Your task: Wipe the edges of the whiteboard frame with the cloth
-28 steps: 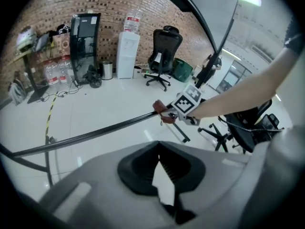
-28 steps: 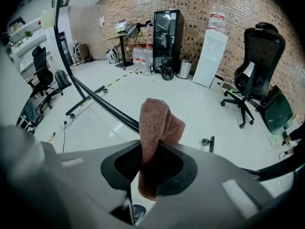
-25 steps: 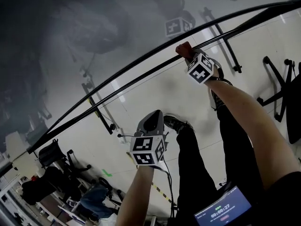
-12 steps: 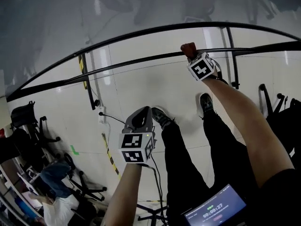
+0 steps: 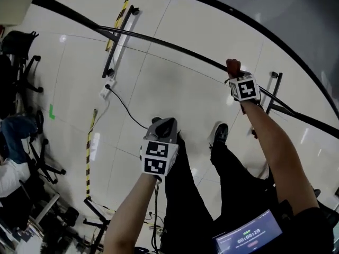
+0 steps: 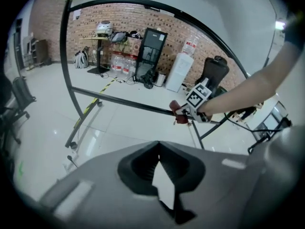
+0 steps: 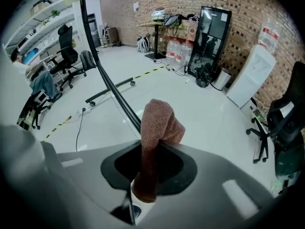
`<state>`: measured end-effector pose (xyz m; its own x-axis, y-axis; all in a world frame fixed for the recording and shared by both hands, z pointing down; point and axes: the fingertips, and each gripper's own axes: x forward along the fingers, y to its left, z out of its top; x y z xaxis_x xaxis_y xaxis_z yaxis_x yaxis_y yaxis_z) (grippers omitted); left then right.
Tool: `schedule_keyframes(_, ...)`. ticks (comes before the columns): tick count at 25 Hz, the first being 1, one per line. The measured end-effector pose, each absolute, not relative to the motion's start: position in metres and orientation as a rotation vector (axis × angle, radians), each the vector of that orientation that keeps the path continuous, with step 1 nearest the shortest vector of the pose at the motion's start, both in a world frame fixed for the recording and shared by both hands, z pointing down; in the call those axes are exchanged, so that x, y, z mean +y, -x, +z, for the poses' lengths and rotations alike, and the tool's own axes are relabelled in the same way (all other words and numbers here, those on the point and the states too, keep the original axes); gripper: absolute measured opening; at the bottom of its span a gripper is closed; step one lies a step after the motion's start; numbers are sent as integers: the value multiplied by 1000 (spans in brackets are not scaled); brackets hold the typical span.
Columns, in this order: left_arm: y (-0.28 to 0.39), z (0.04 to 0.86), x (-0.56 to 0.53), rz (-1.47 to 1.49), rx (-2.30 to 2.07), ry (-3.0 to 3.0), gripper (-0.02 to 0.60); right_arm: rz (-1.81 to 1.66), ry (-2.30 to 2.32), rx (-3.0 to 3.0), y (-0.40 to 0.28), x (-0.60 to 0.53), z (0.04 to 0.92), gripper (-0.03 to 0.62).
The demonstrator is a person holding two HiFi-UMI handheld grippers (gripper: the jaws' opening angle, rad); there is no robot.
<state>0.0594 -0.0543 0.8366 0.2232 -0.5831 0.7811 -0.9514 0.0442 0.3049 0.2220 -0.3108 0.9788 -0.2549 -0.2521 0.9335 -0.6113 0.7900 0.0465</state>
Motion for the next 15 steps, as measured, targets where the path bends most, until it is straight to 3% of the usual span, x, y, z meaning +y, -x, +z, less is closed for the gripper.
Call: schedule_keyframes(15,33,837,-28,415,-1549,-1514,3,340,-556,-1849,-94,-314,961,64)
